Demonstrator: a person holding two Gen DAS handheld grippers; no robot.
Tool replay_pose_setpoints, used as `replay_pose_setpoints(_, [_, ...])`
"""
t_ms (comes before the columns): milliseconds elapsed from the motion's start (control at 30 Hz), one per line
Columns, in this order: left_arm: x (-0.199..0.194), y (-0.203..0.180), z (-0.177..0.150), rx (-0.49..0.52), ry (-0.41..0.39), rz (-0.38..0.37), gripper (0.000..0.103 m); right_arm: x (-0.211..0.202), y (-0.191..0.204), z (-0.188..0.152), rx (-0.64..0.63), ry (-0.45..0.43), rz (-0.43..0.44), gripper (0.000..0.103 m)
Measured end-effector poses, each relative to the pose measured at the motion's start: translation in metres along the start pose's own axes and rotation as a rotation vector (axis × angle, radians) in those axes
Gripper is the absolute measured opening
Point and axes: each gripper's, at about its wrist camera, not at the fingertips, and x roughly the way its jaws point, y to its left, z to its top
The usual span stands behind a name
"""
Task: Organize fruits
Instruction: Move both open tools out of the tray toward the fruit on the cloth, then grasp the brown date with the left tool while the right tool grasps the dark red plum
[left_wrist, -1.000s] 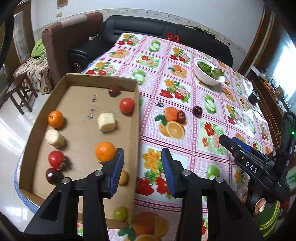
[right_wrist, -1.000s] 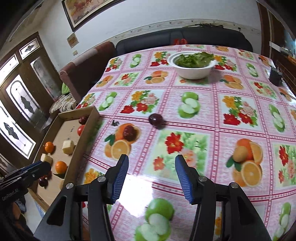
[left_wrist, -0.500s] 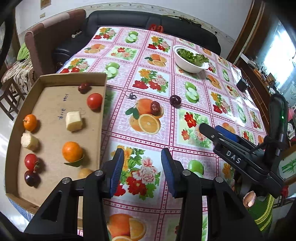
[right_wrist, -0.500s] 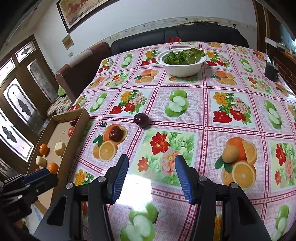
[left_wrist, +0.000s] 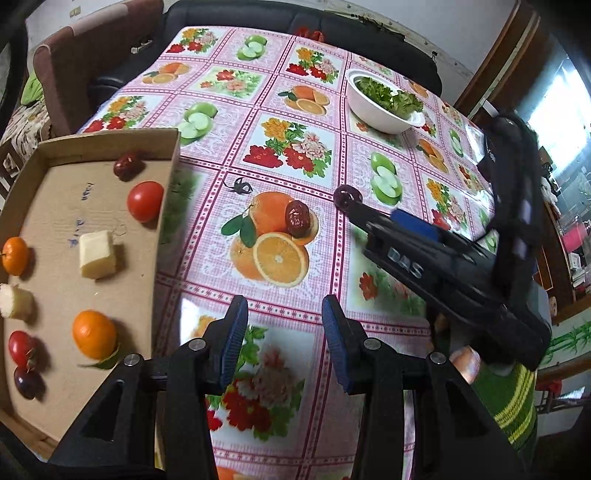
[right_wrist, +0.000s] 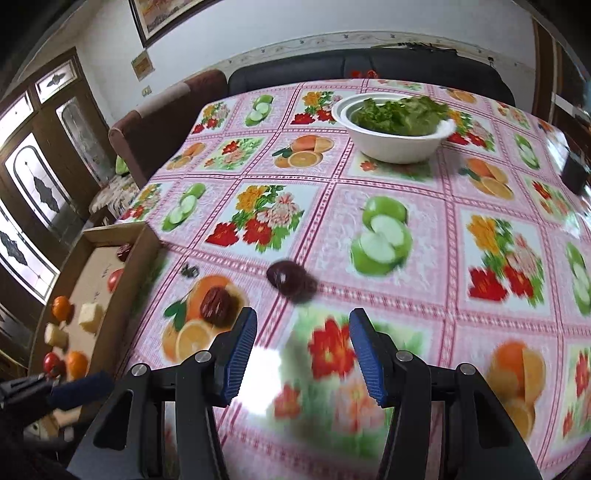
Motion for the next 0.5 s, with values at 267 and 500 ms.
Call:
replay_pose_setpoints(267, [0.028, -0.009, 0.020, 0.010, 0.034, 0.019, 0.039, 0.031, 0.006, 0.013, -0.055, 0.032, -0.023, 0.053])
replay_pose_setpoints(500, [0.054, -0.015, 0.035, 0.006, 0.058, 0.043, 0.039, -0.003, -0.014, 0.011, -0.011, -0.011, 0.041, 0.029])
